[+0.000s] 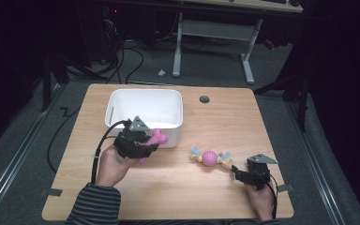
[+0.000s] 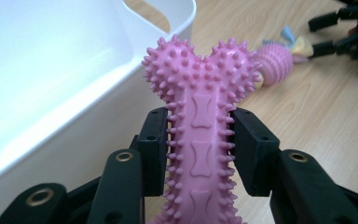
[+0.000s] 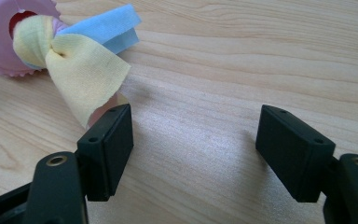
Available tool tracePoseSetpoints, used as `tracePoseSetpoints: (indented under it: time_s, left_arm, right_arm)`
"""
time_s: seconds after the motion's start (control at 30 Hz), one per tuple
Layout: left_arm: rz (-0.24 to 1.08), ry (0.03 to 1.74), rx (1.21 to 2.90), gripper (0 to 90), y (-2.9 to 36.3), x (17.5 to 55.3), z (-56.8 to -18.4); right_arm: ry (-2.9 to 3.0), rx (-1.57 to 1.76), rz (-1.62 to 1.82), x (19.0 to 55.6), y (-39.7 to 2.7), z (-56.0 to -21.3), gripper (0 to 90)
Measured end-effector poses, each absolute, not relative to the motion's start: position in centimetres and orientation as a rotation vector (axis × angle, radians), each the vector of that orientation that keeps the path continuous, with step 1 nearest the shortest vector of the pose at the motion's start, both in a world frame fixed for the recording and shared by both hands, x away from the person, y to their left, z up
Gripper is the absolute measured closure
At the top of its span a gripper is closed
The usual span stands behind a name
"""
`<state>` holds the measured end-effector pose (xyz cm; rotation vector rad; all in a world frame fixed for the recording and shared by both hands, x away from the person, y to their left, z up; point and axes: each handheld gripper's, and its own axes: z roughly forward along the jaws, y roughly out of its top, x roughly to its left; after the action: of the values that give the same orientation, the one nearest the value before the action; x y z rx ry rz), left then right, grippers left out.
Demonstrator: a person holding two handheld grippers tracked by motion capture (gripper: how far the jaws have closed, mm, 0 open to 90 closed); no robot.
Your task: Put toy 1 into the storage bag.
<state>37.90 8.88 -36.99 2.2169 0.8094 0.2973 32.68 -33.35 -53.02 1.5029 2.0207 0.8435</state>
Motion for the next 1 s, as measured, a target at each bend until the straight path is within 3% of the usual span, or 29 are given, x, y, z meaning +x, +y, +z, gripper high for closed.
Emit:
tracePoseSetpoints:
  time_s: [0.57, 1.0]
  left_arm:
    - [0.32, 0.848, 2.236, 59.2, 8.5, 42.8, -32.7]
    - [0.39, 0.853, 2.247, 59.2, 8.5, 45.4, -32.4]
  right_arm:
    - [2.03, 1.495, 0.845, 32.6, -33.3, -53.0, 27.3]
    - [2.029, 1.495, 0.845, 32.7, -33.3, -53.0, 27.3]
